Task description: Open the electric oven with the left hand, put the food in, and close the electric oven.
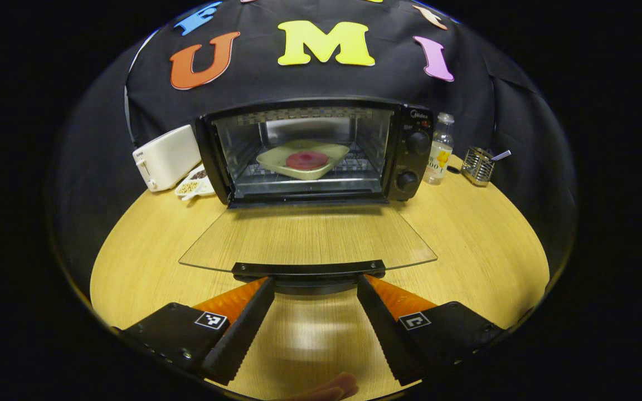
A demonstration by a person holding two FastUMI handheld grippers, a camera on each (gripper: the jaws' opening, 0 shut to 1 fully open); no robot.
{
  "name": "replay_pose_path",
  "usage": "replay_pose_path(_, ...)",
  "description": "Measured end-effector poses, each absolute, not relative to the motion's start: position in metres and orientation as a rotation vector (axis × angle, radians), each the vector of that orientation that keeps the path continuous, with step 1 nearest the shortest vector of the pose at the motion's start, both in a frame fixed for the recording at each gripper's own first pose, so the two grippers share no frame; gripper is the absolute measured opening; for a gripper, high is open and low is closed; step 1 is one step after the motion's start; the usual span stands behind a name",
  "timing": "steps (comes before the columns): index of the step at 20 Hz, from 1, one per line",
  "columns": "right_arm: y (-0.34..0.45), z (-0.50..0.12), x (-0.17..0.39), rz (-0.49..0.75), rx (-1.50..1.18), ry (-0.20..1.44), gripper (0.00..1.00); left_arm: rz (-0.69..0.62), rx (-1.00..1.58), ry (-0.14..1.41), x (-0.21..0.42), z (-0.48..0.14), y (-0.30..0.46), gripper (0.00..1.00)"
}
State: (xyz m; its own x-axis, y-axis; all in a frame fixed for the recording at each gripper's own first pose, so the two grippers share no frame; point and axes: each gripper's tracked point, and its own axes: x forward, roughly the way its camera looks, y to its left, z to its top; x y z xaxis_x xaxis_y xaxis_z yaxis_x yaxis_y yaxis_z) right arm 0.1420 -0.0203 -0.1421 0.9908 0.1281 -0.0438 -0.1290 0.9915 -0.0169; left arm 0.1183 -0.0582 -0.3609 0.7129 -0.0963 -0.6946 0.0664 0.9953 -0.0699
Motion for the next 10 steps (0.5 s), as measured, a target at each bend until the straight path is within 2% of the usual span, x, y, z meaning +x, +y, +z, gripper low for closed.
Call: replay_pose_path(10,-0.024,-0.145,0.131,0.103,-0.029,0.077,0.97,-0.087,-0.011,0.624,0.153,-0.312,-0.049,0.98)
